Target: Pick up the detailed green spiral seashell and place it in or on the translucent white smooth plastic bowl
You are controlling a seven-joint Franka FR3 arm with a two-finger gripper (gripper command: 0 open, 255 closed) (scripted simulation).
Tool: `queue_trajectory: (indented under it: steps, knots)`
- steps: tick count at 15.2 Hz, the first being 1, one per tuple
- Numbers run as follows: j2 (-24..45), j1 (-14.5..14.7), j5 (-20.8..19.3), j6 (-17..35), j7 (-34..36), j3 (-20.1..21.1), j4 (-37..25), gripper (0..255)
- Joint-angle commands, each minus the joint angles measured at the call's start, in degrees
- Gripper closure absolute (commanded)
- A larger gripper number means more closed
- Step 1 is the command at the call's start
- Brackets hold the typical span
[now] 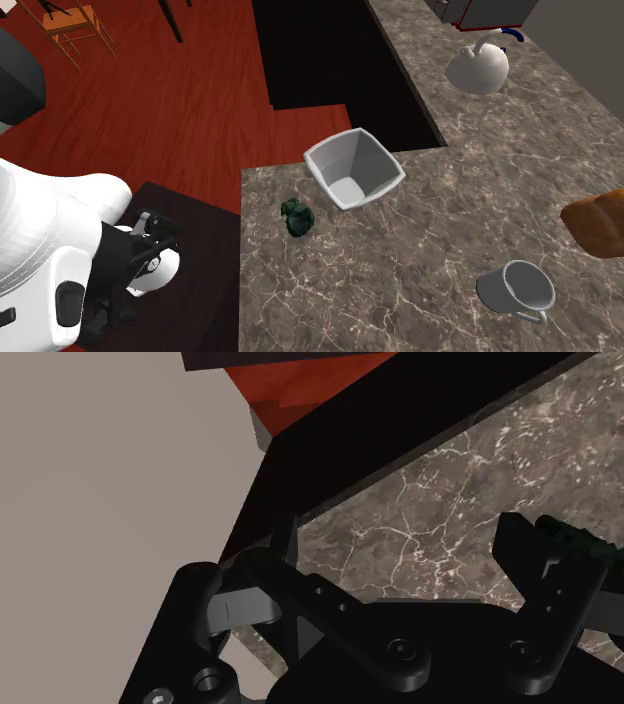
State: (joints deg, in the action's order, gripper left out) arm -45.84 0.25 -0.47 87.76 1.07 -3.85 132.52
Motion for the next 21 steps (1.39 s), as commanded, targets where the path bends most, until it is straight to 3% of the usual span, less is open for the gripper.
queue_trajectory:
  steps: [1,12,21]
  knots:
    - [0.0,0.0,0.0,0.0,0.0,0.0,0.0,0]
    - [11.41,4.6,4.04,11.81,10.2,12.61,-1.1,0]
    - [23.69,6.45,2.81,19.71,18.22,21.45,-6.01,0]
